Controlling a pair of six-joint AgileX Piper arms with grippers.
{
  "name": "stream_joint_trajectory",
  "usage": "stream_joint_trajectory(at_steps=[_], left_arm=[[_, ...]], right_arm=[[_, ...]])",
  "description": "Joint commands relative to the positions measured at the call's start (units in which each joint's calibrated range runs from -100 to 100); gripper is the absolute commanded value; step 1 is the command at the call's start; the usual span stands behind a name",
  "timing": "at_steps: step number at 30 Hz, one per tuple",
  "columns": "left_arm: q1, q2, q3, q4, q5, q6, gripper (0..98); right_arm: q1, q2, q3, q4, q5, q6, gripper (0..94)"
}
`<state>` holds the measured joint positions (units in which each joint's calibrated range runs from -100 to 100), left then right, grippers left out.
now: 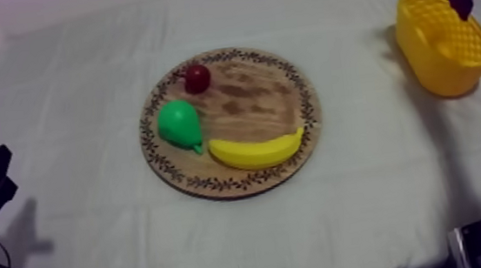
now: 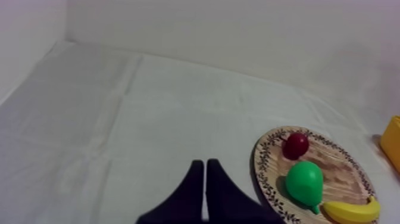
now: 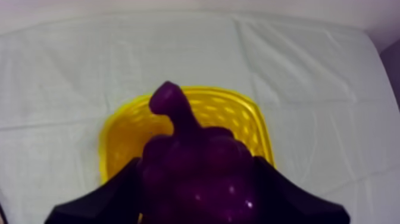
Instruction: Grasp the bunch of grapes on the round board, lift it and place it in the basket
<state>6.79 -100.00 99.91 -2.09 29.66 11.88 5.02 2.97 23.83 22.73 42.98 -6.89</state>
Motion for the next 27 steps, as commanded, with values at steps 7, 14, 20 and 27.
stream_joint_trajectory(at_steps=[7,14,20,27], left_arm=[[-0.02,0.0,-0.02,0.01,0.01,0.03,0.1],[-0.02,0.0,-0.02,0.01,0.01,0.02,0.1],[-0.02,0.0,-0.02,0.01,0.01,0.01,0.1],[-0.02,0.0,-0.02,0.01,0.01,0.01,0.1]], right_arm=[[1.34,6.73,2.8,1.11,-5.21,0.21,32.4],[1.73,13.07,1.46,1.5,-6.89,-0.18,50.3],[2.25,16.27,-0.32,2.45,-7.13,-0.75,72.5],[3.29,15.34,-2.76,0.59,-6.93,0.21,76.3]])
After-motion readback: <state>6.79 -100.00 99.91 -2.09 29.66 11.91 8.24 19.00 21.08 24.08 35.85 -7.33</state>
